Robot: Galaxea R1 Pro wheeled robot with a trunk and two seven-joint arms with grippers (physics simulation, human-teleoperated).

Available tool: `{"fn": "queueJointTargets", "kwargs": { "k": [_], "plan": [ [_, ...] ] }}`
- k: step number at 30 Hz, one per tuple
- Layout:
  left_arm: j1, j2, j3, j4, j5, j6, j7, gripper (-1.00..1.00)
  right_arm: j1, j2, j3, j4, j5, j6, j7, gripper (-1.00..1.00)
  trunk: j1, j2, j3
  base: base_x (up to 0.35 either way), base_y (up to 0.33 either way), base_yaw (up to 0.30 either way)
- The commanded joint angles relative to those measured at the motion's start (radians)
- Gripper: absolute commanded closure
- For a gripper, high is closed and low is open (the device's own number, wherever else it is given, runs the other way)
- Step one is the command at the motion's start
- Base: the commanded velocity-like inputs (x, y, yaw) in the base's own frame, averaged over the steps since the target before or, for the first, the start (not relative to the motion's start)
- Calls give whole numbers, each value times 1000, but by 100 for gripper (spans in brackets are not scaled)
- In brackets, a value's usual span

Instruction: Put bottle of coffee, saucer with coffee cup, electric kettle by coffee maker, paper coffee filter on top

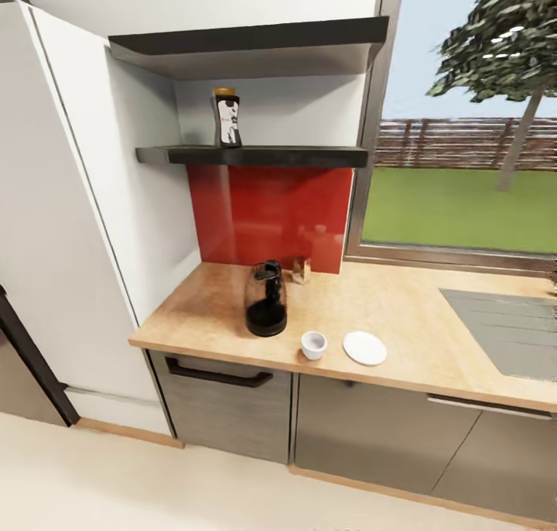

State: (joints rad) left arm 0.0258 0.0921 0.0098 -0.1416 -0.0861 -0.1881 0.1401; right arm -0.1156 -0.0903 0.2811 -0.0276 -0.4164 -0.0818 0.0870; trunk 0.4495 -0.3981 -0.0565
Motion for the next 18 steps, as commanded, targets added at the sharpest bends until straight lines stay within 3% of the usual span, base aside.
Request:
{"fn": "queueJointTargets", "kwargs": {
  "k": [1,9,18],
  "plan": [
    [0,0,1,-2,-9,-1,4,-100,-1,0,7,2,-10,-4,4,-100,1,-2,-2,-29,305,-131],
    [0,-1,-1,-10,-9,1,4,-100,-1,0,8,2,-10,-5,4,-100,1,-2,-2,-62,277,-31],
    [-1,1,-1,-12,-9,-4,5,-100,-1,0,9,-2,-10,-6,4,-100,1,-2,-2,-5,42,-1]
  ]
}}
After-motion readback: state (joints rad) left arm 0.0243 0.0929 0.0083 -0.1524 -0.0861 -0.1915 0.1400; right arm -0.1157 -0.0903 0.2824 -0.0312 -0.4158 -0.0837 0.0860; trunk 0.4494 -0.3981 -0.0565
